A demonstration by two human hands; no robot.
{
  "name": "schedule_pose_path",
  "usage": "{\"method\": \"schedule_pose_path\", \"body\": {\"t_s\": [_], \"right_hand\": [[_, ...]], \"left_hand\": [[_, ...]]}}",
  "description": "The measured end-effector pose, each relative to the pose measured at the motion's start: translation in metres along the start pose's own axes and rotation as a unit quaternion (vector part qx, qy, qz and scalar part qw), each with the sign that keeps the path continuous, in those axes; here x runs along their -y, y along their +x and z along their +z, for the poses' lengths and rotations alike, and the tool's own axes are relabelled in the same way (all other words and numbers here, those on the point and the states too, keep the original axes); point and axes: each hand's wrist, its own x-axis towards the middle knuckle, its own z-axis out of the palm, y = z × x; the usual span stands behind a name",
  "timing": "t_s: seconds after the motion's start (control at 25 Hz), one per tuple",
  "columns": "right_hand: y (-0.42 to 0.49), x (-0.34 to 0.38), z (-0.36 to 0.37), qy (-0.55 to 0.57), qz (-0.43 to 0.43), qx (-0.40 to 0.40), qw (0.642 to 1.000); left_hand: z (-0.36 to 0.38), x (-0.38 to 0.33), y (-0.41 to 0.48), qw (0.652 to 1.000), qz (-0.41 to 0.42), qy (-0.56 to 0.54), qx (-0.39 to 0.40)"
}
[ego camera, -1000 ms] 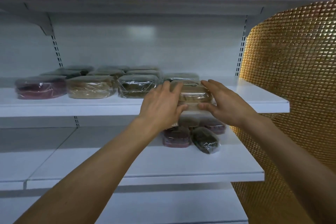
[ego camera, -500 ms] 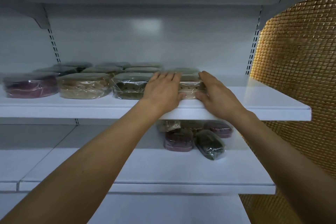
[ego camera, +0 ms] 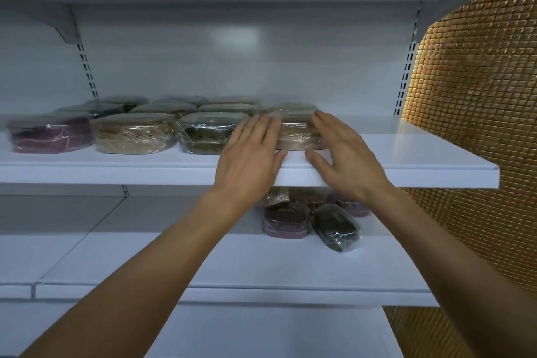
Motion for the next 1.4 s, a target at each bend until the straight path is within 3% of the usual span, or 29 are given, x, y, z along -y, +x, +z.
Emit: {"method": "schedule_pose_path", "body": {"t_s": [0.24,0.4,0.64,1.04,1.28,1.4], "right_hand": [[-0.057,0.022,0.001,0.026,-0.022,0.009,0.999],[-0.114,0.025,0.019,0.018,-0.051,-0.004,0.999],[-0.162,0.014,0.067,0.011,0.010,0.096,0.995],[-0.166,-0.003,0.120,0.045,0.086,0.205,0.974],[-0.160,-0.011,0.167,0.078,0.133,0.241,0.958],[-0.139,-0.023,0.183,0.072,0.129,0.221,0.964]], "left_hand": [[-0.006,-0.007,-0.059,0.998,0.003,-0.045,0.050],[-0.009,-0.013,-0.105,0.996,0.024,-0.082,0.031],[0.034,-0.018,-0.151,0.990,-0.018,-0.088,0.104],[0.107,-0.022,-0.153,0.958,-0.093,-0.100,0.253],[0.162,-0.027,-0.151,0.935,-0.154,-0.137,0.289],[0.185,-0.017,-0.136,0.930,-0.170,-0.164,0.283]]}}
